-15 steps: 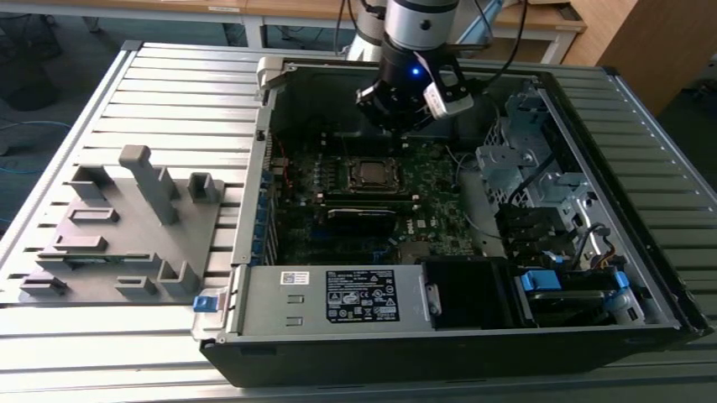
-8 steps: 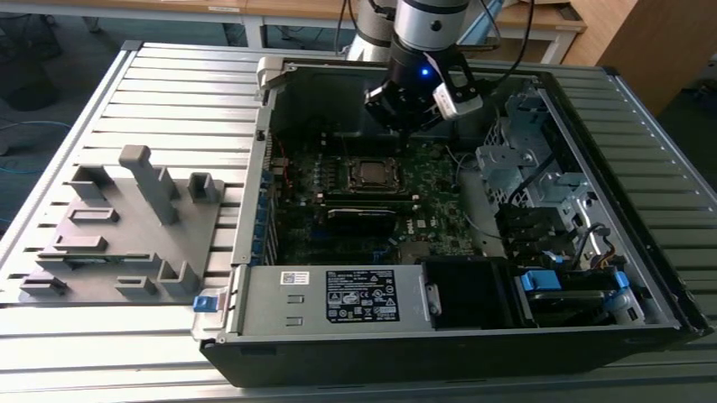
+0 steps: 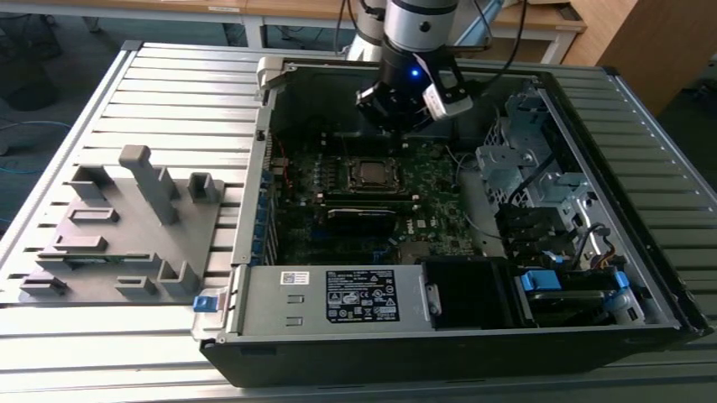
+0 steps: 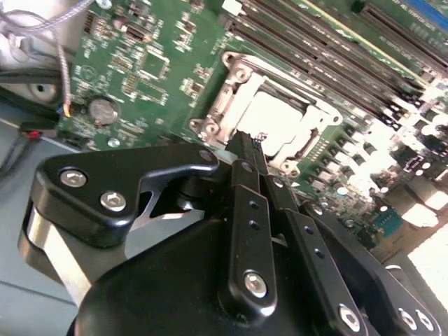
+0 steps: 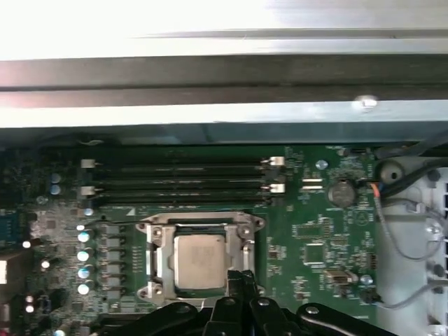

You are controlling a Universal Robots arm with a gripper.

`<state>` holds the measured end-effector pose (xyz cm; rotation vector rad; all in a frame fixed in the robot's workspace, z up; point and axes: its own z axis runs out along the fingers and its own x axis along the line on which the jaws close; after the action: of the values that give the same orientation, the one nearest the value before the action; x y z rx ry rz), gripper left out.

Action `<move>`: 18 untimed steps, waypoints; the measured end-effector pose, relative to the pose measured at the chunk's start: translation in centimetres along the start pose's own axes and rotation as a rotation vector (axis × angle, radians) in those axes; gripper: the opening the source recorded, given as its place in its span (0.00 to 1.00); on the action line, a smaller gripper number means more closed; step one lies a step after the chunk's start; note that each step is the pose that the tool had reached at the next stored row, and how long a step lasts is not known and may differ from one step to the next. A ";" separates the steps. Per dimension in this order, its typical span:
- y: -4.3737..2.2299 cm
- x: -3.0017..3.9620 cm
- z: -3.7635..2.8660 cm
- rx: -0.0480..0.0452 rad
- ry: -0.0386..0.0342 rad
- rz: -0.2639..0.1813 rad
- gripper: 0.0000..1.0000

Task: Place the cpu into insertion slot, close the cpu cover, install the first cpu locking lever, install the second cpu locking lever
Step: 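Install the first cpu locking lever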

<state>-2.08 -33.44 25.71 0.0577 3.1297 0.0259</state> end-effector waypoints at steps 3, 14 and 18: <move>-0.03 0.81 0.22 -0.0001 -0.0003 0.000 0.10; -0.10 1.67 1.61 0.0011 -0.0004 0.000 0.10; -0.12 2.02 2.08 0.0012 -0.0004 0.000 0.10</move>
<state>-4.08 -33.45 23.60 0.0577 3.1294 0.0240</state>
